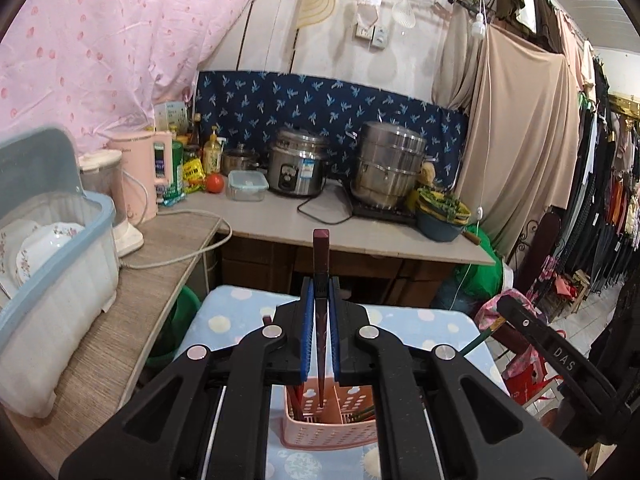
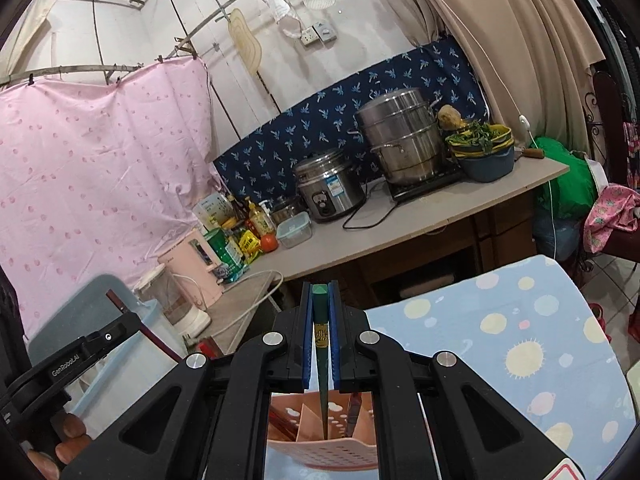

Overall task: Organize utensils
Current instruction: 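Lower both chopsticks into the pink holder and open both tools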

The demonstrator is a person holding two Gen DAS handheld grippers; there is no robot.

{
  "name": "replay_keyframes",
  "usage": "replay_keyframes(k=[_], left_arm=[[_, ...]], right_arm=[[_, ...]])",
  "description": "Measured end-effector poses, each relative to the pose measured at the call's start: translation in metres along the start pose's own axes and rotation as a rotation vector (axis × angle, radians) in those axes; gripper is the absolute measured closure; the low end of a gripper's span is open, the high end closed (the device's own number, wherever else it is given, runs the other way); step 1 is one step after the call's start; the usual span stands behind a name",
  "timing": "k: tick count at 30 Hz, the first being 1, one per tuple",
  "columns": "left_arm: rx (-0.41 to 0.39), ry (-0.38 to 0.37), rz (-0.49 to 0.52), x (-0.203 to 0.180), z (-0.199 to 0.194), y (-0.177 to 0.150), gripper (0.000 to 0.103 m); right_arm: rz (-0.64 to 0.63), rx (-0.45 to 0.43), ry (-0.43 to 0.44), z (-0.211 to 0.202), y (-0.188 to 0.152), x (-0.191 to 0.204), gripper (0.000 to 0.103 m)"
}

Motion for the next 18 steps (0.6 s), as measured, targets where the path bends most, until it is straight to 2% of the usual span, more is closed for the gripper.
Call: replay_keyframes(k=[9, 12, 18], left_arm=[[0.084, -0.013, -0.021, 0.000, 0.024, -0.022, 0.096], [0.110, -0.012, -0.028, 0.000, 0.029, -0.028, 0.096], [0.122, 0.000, -0.026, 0.000, 0.026, -0.036, 0.094]], right_arm=[[-0.035, 0.098, -0.018, 0.030, -0.029, 0.003, 0.095], [-0.037, 0.089, -0.032, 0.028, -0.032, 0.002, 0.089], [-0.041, 0.070, -0.036, 0.017, -0.032, 0.001, 0.089]])
Point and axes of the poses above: each gripper's, at about its wrist camera, not at the fingertips, and z roughly the way its jaws point, x to its left, y to its top, the point moved 3 cm from there along z, roughly the way its jaws point, and after that the axes turned 3 degrees about z, right-handed, at the moved point
